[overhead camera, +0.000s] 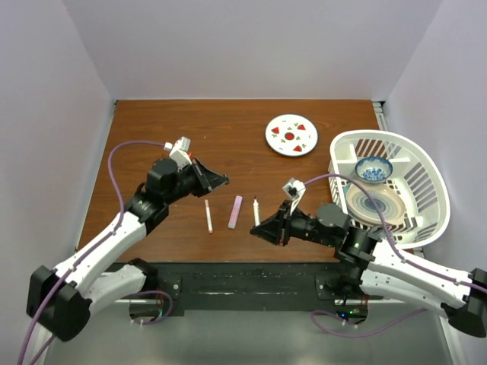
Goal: Insert the pens into the pen caps
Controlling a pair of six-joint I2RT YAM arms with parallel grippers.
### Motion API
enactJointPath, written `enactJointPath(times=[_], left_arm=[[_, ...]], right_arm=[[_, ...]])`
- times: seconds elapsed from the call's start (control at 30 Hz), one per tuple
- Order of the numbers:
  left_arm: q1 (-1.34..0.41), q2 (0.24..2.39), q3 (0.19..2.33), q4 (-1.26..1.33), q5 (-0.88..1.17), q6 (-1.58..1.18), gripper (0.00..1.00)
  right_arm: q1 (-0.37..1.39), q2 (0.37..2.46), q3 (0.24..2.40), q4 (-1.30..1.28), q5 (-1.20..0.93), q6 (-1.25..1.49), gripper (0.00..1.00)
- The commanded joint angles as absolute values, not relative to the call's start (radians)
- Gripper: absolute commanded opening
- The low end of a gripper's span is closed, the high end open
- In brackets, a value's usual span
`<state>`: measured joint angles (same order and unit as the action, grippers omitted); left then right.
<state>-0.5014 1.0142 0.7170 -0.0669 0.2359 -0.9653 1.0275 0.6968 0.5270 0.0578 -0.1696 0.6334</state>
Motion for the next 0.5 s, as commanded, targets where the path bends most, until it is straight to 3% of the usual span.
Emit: enactJointPath(times=[0.0, 0.17, 0.47], left_arm=[[-0.532, 0.925, 0.652, 0.270, 0.391, -1.000, 0.00], [-0.557, 0.815, 0.575, 0.405, 0.390, -1.063, 0.00], [-0.558, 0.779, 0.551, 0.397, 0.414, -1.052, 0.00]], right_arm=[[1.032, 0.774, 0.499, 0.238, -0.212, 0.654, 0.00], [1.034, 0.880, 0.526, 0.324, -0.226, 0.667, 0.00], [1.042, 0.966, 0.545, 0.397, -0.219, 0.707, 0.00]])
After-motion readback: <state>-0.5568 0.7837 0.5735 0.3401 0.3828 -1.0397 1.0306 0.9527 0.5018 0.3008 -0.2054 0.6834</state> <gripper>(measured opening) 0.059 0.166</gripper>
